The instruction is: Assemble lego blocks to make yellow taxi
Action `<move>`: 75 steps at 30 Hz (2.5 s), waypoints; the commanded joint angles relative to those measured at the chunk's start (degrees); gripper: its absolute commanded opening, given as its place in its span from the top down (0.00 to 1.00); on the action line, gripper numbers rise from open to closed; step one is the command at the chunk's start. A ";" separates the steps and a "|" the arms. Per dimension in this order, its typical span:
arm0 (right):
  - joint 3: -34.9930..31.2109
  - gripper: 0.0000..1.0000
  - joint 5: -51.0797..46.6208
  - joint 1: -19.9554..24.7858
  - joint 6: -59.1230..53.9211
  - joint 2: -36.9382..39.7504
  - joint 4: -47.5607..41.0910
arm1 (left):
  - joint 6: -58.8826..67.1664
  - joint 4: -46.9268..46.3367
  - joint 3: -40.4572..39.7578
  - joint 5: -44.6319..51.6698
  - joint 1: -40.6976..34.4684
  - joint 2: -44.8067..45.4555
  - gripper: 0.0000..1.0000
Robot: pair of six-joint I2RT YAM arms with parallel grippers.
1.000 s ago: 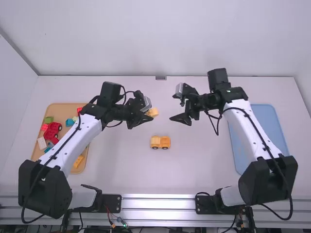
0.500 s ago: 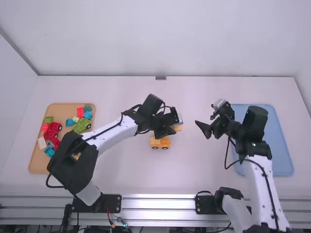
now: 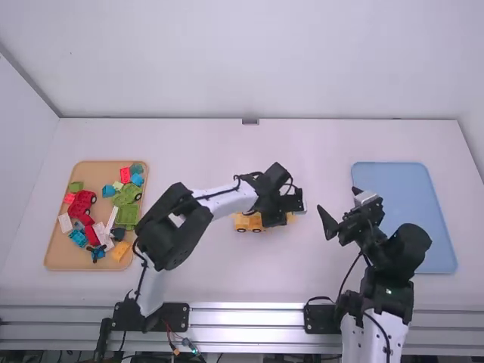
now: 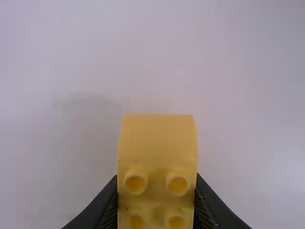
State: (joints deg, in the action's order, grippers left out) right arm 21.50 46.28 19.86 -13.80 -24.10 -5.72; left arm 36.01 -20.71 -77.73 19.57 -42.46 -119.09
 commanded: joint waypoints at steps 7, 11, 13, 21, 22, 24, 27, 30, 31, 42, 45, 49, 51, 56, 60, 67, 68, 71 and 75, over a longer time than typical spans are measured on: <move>-0.63 0.01 0.35 2.91 2.40 1.09 -1.05 | -0.63 0.39 -0.59 -4.20 -0.98 -3.43 0.98; -0.63 0.02 0.33 1.84 1.62 -1.01 -0.44 | -0.48 0.66 -0.79 -5.38 -1.16 -3.43 0.98; -0.63 0.02 0.31 0.52 1.53 -2.89 0.98 | 0.74 -0.20 -1.16 -9.16 -1.14 -3.39 0.98; -0.55 0.01 0.33 -2.91 1.60 -9.07 7.06 | 4.85 -8.72 -6.03 -6.36 -1.11 -3.28 0.98; -0.44 0.02 0.28 -3.15 1.57 -9.64 7.30 | 4.98 -8.96 -6.34 -5.73 -0.96 -3.28 0.98; -0.11 0.01 0.09 -3.48 1.53 -11.06 7.43 | 4.98 -8.87 -6.62 -4.24 -1.14 -3.28 0.98; 0.42 0.01 0.13 -3.32 1.38 -12.76 7.43 | 4.98 -8.50 -6.23 -3.98 -1.42 -3.28 0.98; 0.74 0.01 0.13 -3.41 1.36 -13.70 7.26 | 4.96 -8.39 -5.95 -3.98 -1.36 -3.28 0.97; 0.76 0.02 0.17 -3.41 1.33 -13.84 7.43 | 4.94 -8.15 -5.79 -4.37 -1.38 -3.28 0.96; 0.63 0.02 0.31 -3.41 0.00 -9.99 5.33 | 4.26 -5.14 -2.99 -6.64 -1.38 -3.28 0.88; 0.61 0.02 0.33 -3.41 -0.24 -8.70 4.33 | 4.35 -4.94 -2.99 -7.15 -1.38 -3.28 0.67; 0.59 0.02 -1.25 -3.41 -1.44 -8.35 3.56 | 4.35 -3.13 -2.99 -6.38 -1.38 -3.17 0.01; 0.59 0.02 -3.39 -3.41 -1.49 -8.83 3.54 | 4.66 -2.34 -2.99 -4.83 -1.38 -2.93 0.01; 0.61 0.01 -6.84 -3.30 -3.74 -13.57 4.02 | 7.10 -3.02 -2.97 -2.23 0.00 -0.15 0.00; 0.61 0.02 -2.19 -3.32 -7.23 -18.78 5.99 | 7.32 -2.69 -1.51 -1.29 2.25 3.61 0.00; 0.70 0.02 5.86 -4.48 -18.60 -29.33 8.37 | 8.46 3.45 8.61 4.31 7.54 13.75 0.01; 0.70 0.01 6.91 -5.60 -24.09 -32.00 8.02 | 8.48 6.16 12.17 6.60 9.07 16.90 0.01; 0.66 0.02 7.93 -8.85 -33.73 -38.32 8.35 | 9.03 12.26 19.28 14.19 12.72 22.53 0.01; 0.72 0.01 7.91 -12.59 -42.45 -45.44 9.14 | 8.81 18.64 26.32 25.97 18.32 26.64 0.01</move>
State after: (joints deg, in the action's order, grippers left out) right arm 21.34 52.23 8.67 -46.41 -67.02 3.27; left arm 44.27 -2.52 -54.17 34.96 -26.41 -94.06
